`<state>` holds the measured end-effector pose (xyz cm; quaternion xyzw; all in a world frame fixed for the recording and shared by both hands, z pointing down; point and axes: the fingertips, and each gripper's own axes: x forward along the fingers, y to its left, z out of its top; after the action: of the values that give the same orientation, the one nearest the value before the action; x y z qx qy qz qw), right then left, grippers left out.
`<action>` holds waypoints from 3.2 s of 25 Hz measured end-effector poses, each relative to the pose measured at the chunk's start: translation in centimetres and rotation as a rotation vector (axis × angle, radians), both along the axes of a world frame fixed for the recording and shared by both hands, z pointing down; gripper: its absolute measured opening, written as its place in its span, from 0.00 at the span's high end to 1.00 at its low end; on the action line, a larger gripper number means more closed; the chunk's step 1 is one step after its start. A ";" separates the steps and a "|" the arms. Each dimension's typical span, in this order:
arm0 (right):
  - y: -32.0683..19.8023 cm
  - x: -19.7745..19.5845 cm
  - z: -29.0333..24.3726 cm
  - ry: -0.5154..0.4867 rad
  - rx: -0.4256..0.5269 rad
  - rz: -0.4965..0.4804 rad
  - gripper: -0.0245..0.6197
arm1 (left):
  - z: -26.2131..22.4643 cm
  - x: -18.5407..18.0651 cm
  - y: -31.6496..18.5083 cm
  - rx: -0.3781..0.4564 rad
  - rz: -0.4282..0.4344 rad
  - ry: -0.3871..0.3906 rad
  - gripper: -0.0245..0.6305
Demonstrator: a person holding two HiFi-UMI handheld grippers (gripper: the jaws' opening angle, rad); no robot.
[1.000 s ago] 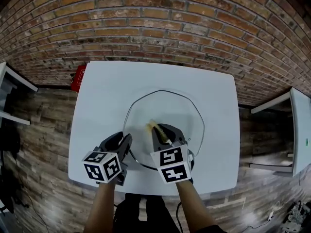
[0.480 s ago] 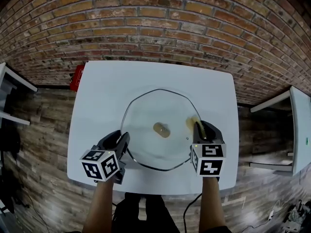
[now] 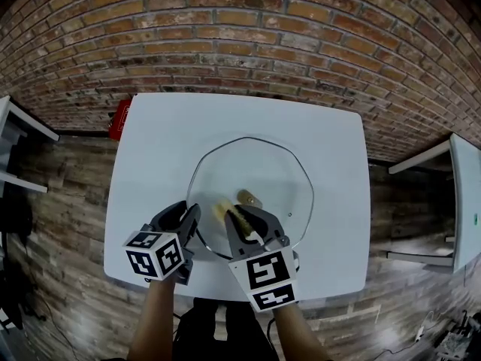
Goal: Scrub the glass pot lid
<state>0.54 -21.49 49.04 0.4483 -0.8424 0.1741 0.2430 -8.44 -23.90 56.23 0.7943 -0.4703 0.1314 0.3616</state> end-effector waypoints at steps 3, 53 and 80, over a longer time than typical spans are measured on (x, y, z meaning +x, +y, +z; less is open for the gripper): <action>0.7 -1.8 1.4 -0.003 -0.039 -0.039 0.87 | 0.0 0.0 0.0 0.000 0.000 0.001 0.76; 5.5 4.9 3.5 0.089 -0.141 0.057 0.87 | 0.1 0.0 0.1 0.006 0.001 -0.010 0.76; 3.0 11.5 0.8 0.063 0.053 0.276 0.87 | -0.7 -0.4 0.2 0.073 0.025 -0.057 0.76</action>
<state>12.09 -18.47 49.80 0.5715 -0.7689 0.1696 0.2313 -8.85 -23.73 55.56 0.8085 -0.4750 0.1413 0.3174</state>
